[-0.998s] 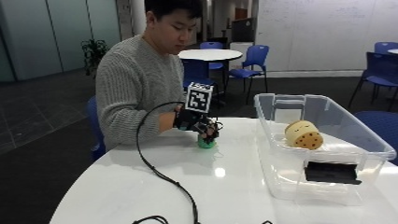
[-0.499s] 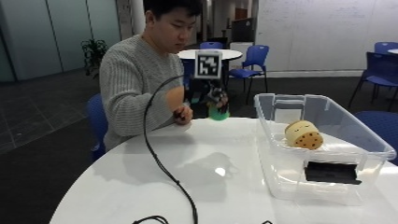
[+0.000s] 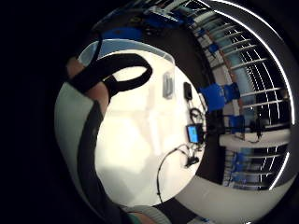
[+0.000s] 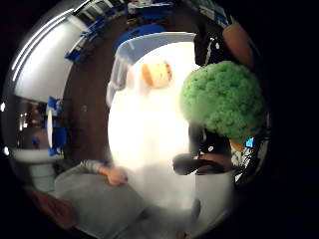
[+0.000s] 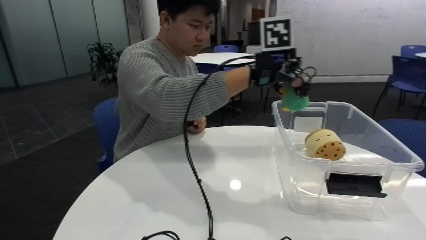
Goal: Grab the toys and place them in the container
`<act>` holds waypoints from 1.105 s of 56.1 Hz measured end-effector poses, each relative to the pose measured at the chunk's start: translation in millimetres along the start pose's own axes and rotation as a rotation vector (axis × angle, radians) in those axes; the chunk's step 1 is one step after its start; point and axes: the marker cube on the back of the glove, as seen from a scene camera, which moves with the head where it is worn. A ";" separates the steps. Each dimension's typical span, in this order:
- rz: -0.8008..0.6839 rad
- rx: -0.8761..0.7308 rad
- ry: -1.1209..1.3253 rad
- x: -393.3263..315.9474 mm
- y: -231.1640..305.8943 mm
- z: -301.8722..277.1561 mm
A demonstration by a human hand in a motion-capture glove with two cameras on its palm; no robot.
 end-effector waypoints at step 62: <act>0.163 -0.208 -0.431 -27.5 -69.7 67.3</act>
